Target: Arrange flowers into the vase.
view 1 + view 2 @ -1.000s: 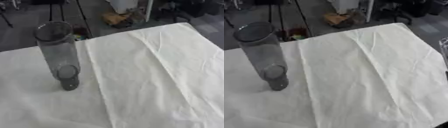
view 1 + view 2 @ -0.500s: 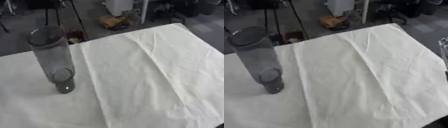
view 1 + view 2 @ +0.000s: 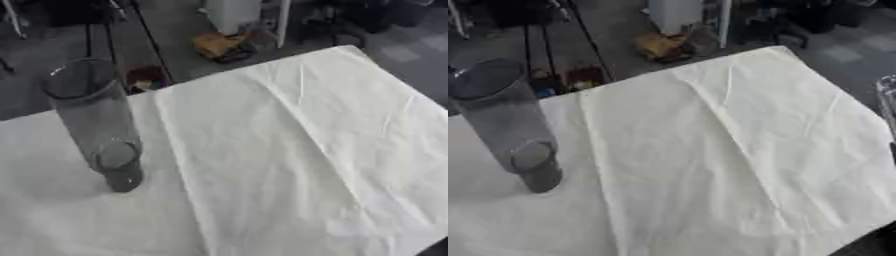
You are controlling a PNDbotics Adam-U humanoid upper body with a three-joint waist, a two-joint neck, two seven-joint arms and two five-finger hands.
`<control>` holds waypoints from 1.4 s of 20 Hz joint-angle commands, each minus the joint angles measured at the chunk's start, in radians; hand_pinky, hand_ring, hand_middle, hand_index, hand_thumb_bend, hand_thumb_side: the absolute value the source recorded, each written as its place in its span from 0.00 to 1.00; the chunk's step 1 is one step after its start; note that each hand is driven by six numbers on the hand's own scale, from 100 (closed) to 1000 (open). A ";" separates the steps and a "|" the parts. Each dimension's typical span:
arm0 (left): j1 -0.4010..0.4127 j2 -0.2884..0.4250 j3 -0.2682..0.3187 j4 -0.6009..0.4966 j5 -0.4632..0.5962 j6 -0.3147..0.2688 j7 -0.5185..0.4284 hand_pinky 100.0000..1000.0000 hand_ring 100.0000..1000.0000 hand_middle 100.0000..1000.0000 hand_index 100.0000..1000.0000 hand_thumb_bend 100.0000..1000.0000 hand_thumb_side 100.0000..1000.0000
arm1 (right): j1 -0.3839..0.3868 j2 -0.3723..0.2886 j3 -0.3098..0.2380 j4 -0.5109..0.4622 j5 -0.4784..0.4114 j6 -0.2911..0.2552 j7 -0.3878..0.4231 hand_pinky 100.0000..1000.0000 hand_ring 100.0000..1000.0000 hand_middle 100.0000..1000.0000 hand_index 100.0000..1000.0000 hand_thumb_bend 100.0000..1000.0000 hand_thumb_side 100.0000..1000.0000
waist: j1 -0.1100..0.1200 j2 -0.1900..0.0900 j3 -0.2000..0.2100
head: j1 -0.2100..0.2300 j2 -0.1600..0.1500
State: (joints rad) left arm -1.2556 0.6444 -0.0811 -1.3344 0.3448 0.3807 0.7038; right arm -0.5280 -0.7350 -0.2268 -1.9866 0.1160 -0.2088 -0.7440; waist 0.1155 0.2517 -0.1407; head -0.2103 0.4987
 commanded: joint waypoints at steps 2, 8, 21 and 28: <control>-0.057 -0.008 0.003 0.008 0.031 -0.014 0.030 0.00 0.00 0.00 0.00 0.13 0.49 | -0.017 -0.034 0.000 -0.013 -0.014 -0.001 0.010 0.75 0.88 0.84 0.90 0.00 1.00 | -0.001 -0.020 -0.006 | 0.008 -0.017; -0.097 -0.042 -0.017 0.021 0.054 -0.031 0.051 0.00 0.00 0.00 0.00 0.12 0.49 | -0.024 -0.034 0.006 -0.013 -0.018 -0.002 0.018 0.75 0.88 0.84 0.90 0.00 1.00 | 0.006 -0.018 -0.014 | 0.007 -0.030; -0.153 -0.122 -0.061 0.016 0.005 0.042 0.058 0.00 0.00 0.00 0.00 0.12 0.48 | -0.031 -0.024 0.016 -0.013 -0.035 0.001 0.036 0.75 0.88 0.84 0.90 0.00 1.00 | 0.012 -0.028 -0.023 | 0.014 -0.039; -0.136 -0.130 -0.080 -0.015 0.031 0.054 0.035 0.00 0.00 0.00 0.00 0.11 0.49 | -0.035 -0.017 0.016 -0.013 -0.038 0.004 0.038 0.76 0.88 0.84 0.90 0.00 1.00 | 0.014 -0.024 -0.025 | -0.003 -0.042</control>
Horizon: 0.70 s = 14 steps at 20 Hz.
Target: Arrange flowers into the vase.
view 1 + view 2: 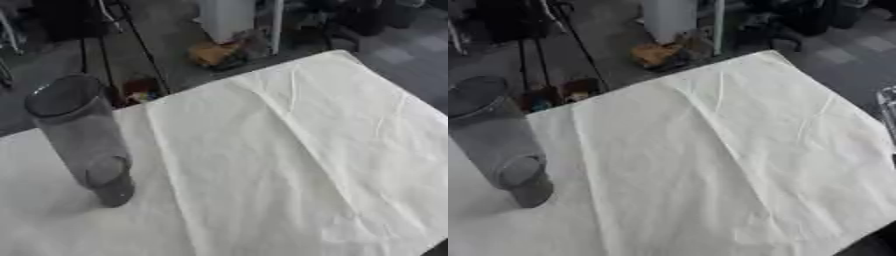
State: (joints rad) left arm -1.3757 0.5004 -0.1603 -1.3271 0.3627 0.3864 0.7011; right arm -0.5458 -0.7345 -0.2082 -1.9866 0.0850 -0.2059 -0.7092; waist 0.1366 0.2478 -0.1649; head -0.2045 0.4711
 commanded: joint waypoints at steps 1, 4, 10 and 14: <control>-0.012 0.014 -0.003 -0.025 0.020 0.047 0.035 0.00 0.00 0.00 0.00 0.11 0.49 | -0.019 -0.017 -0.002 -0.013 -0.008 0.001 0.003 0.76 0.88 0.84 0.90 0.00 1.00 | -0.006 -0.020 -0.001 | -0.012 -0.016; -0.002 0.015 -0.008 -0.032 0.041 0.043 0.032 0.00 0.00 0.00 0.00 0.11 0.50 | -0.022 -0.016 -0.002 -0.013 -0.009 0.001 0.004 0.76 0.88 0.84 0.90 0.00 1.00 | -0.006 -0.018 -0.001 | -0.024 -0.021; 0.017 0.028 -0.017 -0.059 0.054 0.047 0.029 0.00 0.00 0.00 0.00 0.11 0.49 | -0.017 -0.014 -0.005 -0.013 -0.008 0.003 0.002 0.76 0.88 0.84 0.90 0.00 1.00 | -0.007 -0.016 0.006 | -0.039 -0.027; 0.034 0.040 -0.024 -0.087 0.067 0.050 0.022 0.00 0.00 0.00 0.00 0.11 0.49 | -0.015 -0.013 -0.008 -0.013 -0.008 0.004 -0.003 0.76 0.88 0.84 0.90 0.00 1.00 | -0.009 -0.015 0.012 | -0.047 -0.026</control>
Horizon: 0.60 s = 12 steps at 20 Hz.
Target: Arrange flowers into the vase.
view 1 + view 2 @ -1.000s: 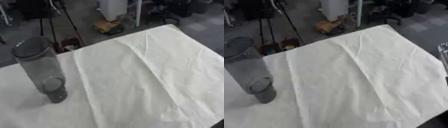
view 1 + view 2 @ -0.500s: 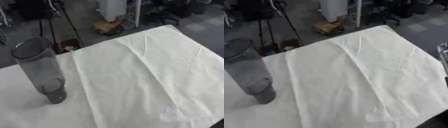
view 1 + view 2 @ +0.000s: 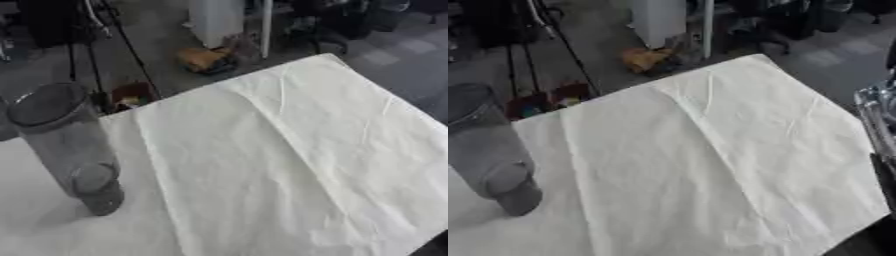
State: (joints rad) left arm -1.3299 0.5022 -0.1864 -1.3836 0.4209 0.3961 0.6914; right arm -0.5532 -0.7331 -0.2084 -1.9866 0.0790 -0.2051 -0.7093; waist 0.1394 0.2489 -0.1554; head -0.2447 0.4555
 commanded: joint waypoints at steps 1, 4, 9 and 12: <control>-0.007 0.041 0.001 -0.038 0.013 0.042 0.031 0.00 0.00 0.00 0.00 0.11 0.49 | -0.007 -0.014 -0.008 -0.013 -0.002 0.004 -0.004 0.76 0.88 0.84 0.90 0.00 1.00 | -0.013 -0.016 0.004 | -0.009 -0.011; 0.005 0.046 -0.004 -0.054 0.023 0.048 0.031 0.00 0.00 0.00 0.00 0.11 0.49 | -0.009 -0.012 -0.008 -0.013 -0.002 0.004 -0.005 0.76 0.88 0.84 0.90 0.00 1.00 | -0.015 -0.015 0.006 | -0.014 -0.015; 0.019 0.048 -0.012 -0.066 0.037 0.055 0.036 0.00 0.00 0.00 0.00 0.11 0.50 | -0.013 -0.010 -0.009 -0.013 -0.004 0.003 -0.006 0.76 0.88 0.84 0.90 0.00 1.00 | -0.020 -0.012 0.008 | -0.019 -0.018; 0.026 0.048 -0.015 -0.072 0.047 0.057 0.038 0.00 0.00 0.00 0.00 0.10 0.50 | -0.014 -0.008 -0.009 -0.013 -0.004 0.003 -0.006 0.76 0.88 0.84 0.90 0.00 1.00 | -0.021 -0.010 0.010 | -0.018 -0.016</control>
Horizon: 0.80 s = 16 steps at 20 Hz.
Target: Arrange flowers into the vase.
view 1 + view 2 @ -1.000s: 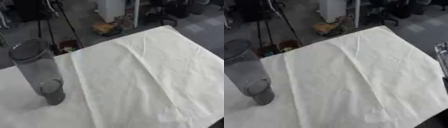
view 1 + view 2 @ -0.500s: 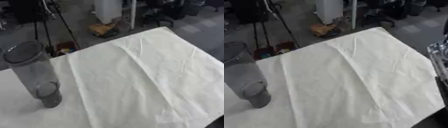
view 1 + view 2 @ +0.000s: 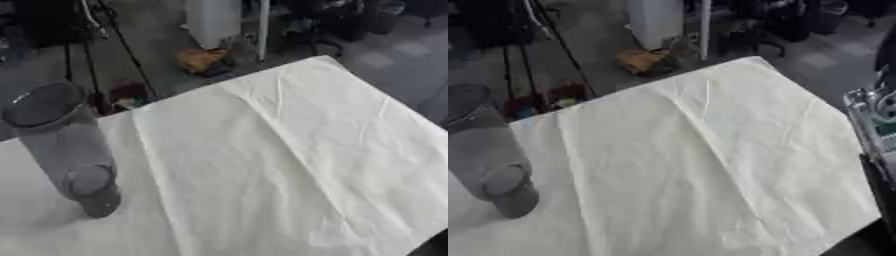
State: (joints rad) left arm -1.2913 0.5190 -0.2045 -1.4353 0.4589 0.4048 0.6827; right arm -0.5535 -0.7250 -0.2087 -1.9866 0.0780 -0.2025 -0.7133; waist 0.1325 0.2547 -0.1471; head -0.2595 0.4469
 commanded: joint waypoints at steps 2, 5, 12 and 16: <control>-0.007 0.032 0.000 -0.027 0.020 0.048 0.045 0.00 0.00 0.00 0.00 0.10 0.51 | -0.013 -0.015 -0.009 -0.013 -0.003 0.001 -0.003 0.76 0.88 0.84 0.90 0.00 1.00 | -0.015 -0.015 0.004 | -0.004 -0.005; -0.002 0.032 -0.004 -0.036 0.033 0.049 0.044 0.00 0.00 0.00 0.00 0.09 0.51 | -0.013 -0.013 -0.008 -0.013 -0.004 0.002 -0.002 0.76 0.88 0.84 0.90 0.00 1.00 | -0.014 -0.013 0.005 | -0.007 -0.007; 0.008 0.033 -0.013 -0.059 0.053 0.049 0.037 0.00 0.00 0.00 0.00 0.10 0.51 | -0.014 -0.011 -0.011 -0.013 -0.003 0.003 -0.006 0.76 0.88 0.84 0.90 0.00 1.00 | -0.013 -0.011 0.005 | -0.012 -0.011; 0.010 0.031 -0.015 -0.062 0.056 0.043 0.038 0.00 0.00 0.00 0.00 0.10 0.52 | -0.013 -0.010 -0.011 -0.013 -0.006 0.000 -0.006 0.76 0.88 0.84 0.90 0.00 1.00 | -0.012 -0.009 0.003 | -0.014 -0.016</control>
State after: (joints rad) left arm -1.2660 0.5194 -0.2232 -1.4812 0.5108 0.4091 0.6784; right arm -0.5536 -0.7170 -0.2091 -1.9866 0.0770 -0.2015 -0.7161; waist 0.1319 0.2634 -0.1435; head -0.2702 0.4456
